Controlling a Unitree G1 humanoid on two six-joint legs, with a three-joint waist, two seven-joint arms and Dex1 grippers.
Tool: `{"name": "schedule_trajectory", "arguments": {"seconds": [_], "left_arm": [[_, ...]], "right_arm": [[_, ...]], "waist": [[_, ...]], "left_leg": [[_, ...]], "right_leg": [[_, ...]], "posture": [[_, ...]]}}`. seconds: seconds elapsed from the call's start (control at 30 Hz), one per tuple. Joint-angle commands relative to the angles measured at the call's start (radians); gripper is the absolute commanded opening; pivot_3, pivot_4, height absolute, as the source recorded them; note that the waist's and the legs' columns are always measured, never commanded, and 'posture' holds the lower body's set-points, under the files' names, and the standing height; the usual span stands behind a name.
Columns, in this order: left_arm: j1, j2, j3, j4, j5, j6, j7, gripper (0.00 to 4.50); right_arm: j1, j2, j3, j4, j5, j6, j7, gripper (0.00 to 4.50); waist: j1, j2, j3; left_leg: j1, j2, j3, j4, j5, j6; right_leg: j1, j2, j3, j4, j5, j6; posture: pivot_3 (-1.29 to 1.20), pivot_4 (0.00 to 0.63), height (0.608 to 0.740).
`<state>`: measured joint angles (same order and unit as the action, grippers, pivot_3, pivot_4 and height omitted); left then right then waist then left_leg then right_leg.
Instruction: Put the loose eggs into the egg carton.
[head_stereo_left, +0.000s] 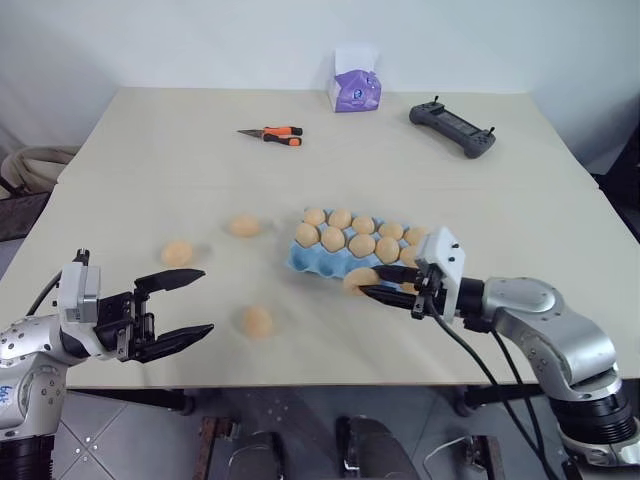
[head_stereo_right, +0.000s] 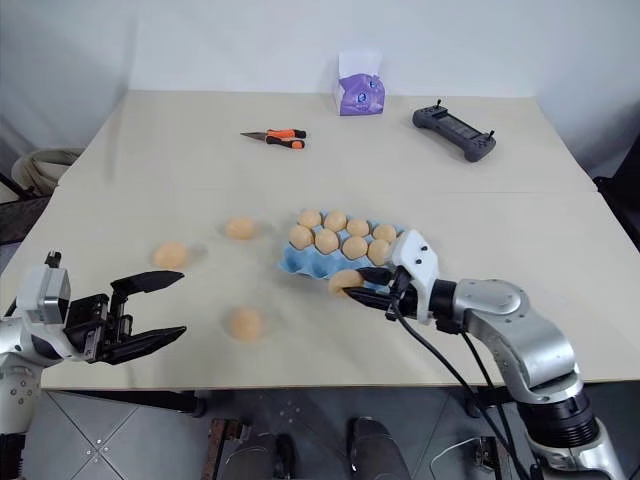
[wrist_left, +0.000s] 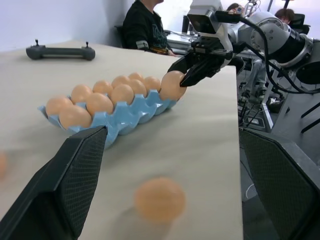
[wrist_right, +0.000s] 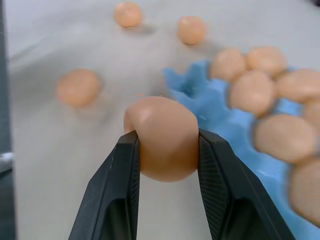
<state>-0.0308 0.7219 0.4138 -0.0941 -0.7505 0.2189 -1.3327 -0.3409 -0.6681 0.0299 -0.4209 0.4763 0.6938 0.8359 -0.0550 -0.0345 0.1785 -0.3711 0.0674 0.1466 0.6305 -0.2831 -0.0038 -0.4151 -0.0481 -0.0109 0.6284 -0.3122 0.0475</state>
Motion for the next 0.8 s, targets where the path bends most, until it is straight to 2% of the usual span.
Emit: {"name": "schedule_trajectory", "arguments": {"seconds": [0.03,0.3,0.8], "left_arm": [[-0.028,0.003,-0.001,0.019,-0.002,-0.012,-0.008,4.50],[-0.053,-0.001,-0.013,0.038,0.007,-0.023,-0.010,4.50],[-0.042,-0.003,-0.004,0.014,0.005,-0.028,0.011,4.50]], "right_arm": [[-0.055,-0.038,-0.043,0.082,-0.060,-0.079,-0.010,1.48],[-0.105,-0.046,-0.017,0.264,-0.162,-0.207,-0.004,1.48],[-0.110,0.015,0.033,0.240,-0.149,-0.187,0.030,1.48]], "waist": [[-0.003,0.000,0.000],[-0.002,0.000,0.000],[-0.002,0.001,0.000]], "left_leg": [[0.000,0.000,0.000,0.000,0.001,0.002],[-0.001,0.000,0.001,-0.001,0.001,0.002],[-0.001,0.000,0.001,0.000,0.001,0.002]], "right_leg": [[0.000,0.000,0.000,0.000,0.000,0.000],[-0.001,0.000,0.000,0.000,0.000,0.000],[-0.002,0.001,0.001,0.001,0.000,0.000]], "posture": [[0.00,0.150,0.740],[0.00,0.150,0.740],[0.00,0.150,0.740]]}}
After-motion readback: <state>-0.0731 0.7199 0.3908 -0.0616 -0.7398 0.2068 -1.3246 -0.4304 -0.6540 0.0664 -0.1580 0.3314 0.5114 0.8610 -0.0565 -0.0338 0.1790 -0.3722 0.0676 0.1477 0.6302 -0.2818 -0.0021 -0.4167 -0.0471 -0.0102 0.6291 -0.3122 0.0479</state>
